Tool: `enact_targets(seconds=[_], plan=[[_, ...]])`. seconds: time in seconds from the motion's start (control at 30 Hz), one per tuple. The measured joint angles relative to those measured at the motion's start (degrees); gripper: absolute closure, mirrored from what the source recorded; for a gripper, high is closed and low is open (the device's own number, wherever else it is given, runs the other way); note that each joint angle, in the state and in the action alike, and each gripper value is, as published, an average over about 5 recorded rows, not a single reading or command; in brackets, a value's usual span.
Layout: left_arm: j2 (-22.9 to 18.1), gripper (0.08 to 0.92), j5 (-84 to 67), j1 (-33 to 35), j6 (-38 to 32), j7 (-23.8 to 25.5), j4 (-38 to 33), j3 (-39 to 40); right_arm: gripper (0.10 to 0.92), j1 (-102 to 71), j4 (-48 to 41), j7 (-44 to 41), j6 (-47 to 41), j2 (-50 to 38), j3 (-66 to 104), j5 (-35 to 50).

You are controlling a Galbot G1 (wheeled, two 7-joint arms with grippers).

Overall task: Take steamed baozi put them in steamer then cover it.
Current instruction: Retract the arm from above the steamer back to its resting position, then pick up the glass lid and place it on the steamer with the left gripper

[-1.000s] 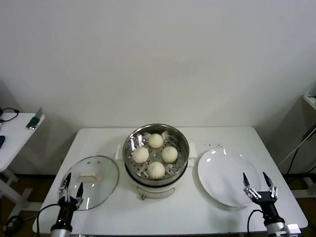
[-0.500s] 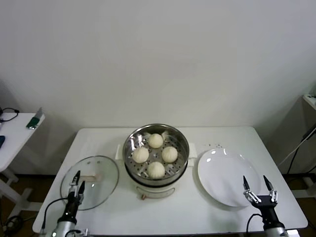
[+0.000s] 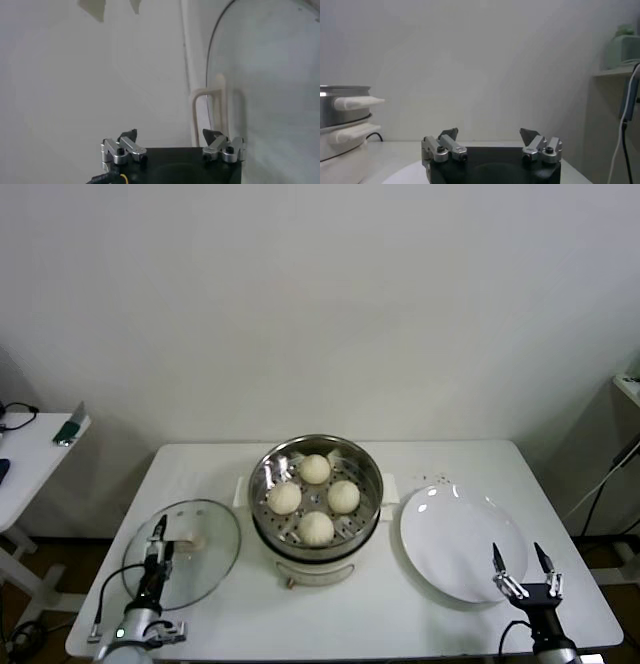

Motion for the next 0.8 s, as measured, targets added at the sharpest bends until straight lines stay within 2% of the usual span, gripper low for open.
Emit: enact_targets(seconds=[0.1, 0.8], plan=[[0.14, 0.243, -0.17, -0.55, 0.16, 0.52, 0.74, 0.03, 0.203, 0.05, -0.03, 0.01, 0.03, 0.15, -0.17, -0.26], [-0.37, 0.834, -1.58, -1.98, 0.17, 1.58, 2.91, 0.08, 0.203, 0.96, -0.51, 0.28, 0.02, 0.91, -0.49, -1.66]])
